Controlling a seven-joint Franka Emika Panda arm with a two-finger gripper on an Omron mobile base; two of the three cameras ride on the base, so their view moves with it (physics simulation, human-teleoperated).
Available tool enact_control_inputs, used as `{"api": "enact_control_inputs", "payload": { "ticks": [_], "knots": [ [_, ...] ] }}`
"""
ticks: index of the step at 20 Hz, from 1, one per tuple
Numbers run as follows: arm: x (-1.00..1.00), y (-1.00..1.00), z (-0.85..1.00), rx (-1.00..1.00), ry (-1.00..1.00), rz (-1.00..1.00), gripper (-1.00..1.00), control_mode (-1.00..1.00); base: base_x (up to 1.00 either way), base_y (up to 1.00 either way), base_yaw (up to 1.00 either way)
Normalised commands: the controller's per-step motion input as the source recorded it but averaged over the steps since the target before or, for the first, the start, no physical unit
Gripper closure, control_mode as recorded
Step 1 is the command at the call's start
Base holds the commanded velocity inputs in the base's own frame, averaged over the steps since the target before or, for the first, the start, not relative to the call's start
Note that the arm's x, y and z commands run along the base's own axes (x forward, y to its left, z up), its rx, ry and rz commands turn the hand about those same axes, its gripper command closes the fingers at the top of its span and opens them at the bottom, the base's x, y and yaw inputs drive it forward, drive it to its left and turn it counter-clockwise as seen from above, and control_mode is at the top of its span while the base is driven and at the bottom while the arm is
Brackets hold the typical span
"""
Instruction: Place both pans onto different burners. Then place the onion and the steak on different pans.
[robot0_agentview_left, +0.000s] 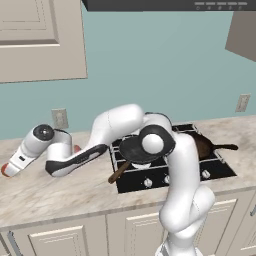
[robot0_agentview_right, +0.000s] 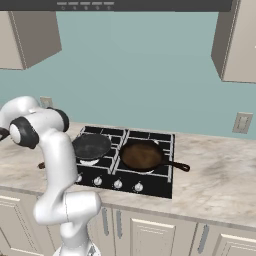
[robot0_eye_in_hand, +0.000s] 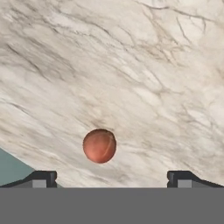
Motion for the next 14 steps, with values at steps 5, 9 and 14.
{"api": "enact_control_inputs", "payload": {
  "ticks": [5,9,14],
  "knots": [
    [0.21,0.11,-0.17,0.0,-0.03,-0.01,-1.0,-1.0,0.0,0.0,0.0],
    [0.23,0.08,-0.16,0.0,-0.03,-0.01,-1.0,-1.0,0.0,0.0,0.0],
    [0.13,0.13,-0.15,0.0,0.0,0.0,-1.0,-1.0,0.0,0.0,0.0]
  ]
}}
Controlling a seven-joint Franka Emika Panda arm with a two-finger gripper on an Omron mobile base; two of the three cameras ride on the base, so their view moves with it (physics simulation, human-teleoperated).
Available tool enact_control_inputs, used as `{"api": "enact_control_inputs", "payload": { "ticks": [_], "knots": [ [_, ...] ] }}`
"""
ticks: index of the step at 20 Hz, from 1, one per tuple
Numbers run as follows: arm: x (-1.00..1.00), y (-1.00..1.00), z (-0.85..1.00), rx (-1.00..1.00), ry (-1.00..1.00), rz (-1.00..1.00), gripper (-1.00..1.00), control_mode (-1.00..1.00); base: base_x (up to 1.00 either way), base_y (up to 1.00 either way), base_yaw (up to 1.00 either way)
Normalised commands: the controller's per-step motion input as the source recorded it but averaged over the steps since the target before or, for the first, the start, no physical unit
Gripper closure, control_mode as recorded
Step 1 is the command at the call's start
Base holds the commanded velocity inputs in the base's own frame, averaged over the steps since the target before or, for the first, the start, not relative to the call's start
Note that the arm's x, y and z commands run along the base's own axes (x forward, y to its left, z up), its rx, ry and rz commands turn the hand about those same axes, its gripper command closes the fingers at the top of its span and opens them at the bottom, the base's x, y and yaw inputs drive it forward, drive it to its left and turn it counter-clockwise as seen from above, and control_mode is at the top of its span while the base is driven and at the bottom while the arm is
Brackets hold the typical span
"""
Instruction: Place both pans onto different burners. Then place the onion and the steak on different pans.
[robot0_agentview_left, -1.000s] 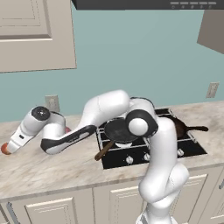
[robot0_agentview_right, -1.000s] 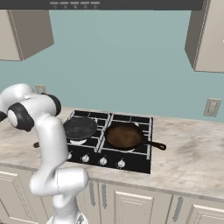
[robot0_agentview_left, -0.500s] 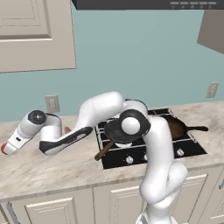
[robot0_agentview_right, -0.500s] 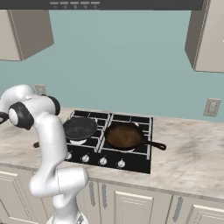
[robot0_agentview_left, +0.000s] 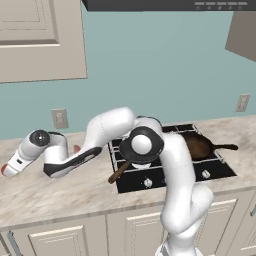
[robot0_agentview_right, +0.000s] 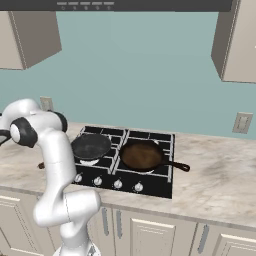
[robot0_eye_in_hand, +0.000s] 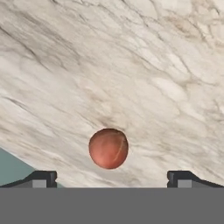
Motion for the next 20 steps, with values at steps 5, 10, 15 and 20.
{"api": "enact_control_inputs", "payload": {
  "ticks": [5,10,15,20],
  "knots": [
    [0.05,0.2,-0.11,0.0,0.0,0.0,-1.0,-1.0,0.0,0.0,0.0],
    [0.12,0.16,-0.16,0.0,0.0,0.0,-1.0,-1.0,0.0,0.0,0.0],
    [0.14,0.07,-0.19,0.0,-0.01,-0.01,-1.0,-1.0,0.0,0.0,0.0],
    [0.18,0.08,-0.2,0.0,-0.01,-0.01,-1.0,-1.0,0.0,0.0,0.0]
  ]
}}
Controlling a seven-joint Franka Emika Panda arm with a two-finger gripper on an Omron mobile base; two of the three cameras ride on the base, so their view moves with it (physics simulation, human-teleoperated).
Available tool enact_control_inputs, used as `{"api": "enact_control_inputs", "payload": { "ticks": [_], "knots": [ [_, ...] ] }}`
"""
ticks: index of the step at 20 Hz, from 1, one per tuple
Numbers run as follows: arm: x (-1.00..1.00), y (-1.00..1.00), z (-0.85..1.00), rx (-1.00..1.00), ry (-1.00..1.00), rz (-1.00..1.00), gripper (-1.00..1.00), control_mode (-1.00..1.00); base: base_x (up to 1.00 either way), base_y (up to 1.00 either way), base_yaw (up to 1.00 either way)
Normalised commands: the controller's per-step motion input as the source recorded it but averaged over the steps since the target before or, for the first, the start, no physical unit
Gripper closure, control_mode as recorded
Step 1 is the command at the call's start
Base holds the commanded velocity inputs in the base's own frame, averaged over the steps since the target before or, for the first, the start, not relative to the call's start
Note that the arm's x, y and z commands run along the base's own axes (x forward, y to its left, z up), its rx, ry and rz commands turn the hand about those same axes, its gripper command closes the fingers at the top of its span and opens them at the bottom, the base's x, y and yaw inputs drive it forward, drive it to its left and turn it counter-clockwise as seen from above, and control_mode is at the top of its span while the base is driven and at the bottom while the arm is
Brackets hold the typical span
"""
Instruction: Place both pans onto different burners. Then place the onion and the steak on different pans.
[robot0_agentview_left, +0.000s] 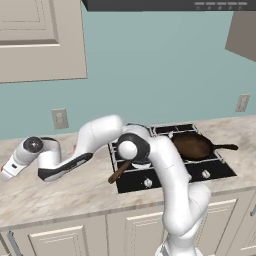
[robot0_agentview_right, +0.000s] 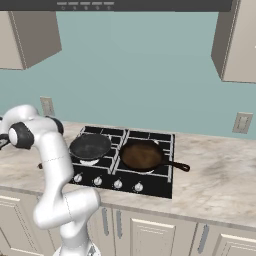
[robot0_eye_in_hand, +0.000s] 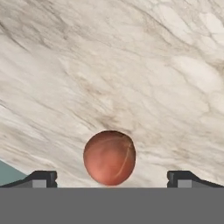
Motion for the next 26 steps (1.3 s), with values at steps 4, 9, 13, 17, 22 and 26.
{"api": "enact_control_inputs", "payload": {
  "ticks": [4,9,13,17,22,26],
  "knots": [
    [0.16,0.16,-0.2,0.0,0.0,-0.01,-1.0,-1.0,0.0,0.0,0.0],
    [0.17,0.19,-0.2,0.0,0.0,-0.01,-1.0,-1.0,0.0,0.0,0.0],
    [0.19,0.17,-0.19,0.0,0.0,-0.01,-1.0,-1.0,0.0,0.0,0.0],
    [0.24,0.16,-0.18,0.0,0.0,-0.01,-1.0,-1.0,0.0,0.0,0.0],
    [0.28,0.12,-0.2,0.0,0.0,-0.01,-1.0,-1.0,0.0,0.0,0.0],
    [0.32,0.16,-0.2,0.0,0.0,-0.01,-1.0,-1.0,0.0,0.0,0.0]
  ]
}}
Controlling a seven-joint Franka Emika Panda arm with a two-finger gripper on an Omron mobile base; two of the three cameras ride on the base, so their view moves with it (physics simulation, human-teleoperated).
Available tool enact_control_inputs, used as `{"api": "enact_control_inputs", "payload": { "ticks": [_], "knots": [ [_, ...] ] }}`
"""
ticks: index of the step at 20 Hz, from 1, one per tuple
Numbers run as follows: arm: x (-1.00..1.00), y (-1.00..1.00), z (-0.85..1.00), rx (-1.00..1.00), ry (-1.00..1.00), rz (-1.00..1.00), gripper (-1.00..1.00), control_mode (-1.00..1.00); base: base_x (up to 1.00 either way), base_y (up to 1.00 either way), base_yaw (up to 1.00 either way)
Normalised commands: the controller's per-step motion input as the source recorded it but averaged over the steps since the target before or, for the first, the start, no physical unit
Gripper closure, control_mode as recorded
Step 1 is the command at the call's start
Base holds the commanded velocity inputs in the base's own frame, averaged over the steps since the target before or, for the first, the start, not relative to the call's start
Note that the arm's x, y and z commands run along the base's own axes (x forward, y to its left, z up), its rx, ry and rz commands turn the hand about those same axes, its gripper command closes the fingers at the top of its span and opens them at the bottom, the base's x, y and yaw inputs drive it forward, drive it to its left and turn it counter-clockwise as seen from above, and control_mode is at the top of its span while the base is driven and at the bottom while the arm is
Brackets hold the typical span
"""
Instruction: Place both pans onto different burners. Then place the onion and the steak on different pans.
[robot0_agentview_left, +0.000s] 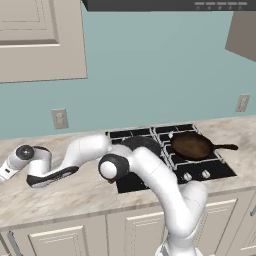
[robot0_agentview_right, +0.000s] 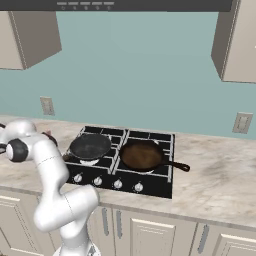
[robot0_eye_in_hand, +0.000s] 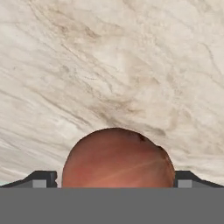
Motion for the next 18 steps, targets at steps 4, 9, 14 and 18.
{"api": "enact_control_inputs", "payload": {
  "ticks": [4,9,14,18],
  "knots": [
    [0.22,0.2,-0.12,0.0,0.01,-0.01,1.0,-1.0,0.0,0.0,0.0],
    [0.04,-0.38,0.31,0.01,0.0,-0.1,1.0,-1.0,0.0,0.0,0.0],
    [-0.07,-0.54,0.9,0.0,0.01,-0.11,1.0,-1.0,0.0,0.0,0.0],
    [-0.04,-0.65,0.74,0.01,0.02,-0.15,1.0,-1.0,0.0,0.0,0.0]
  ]
}}
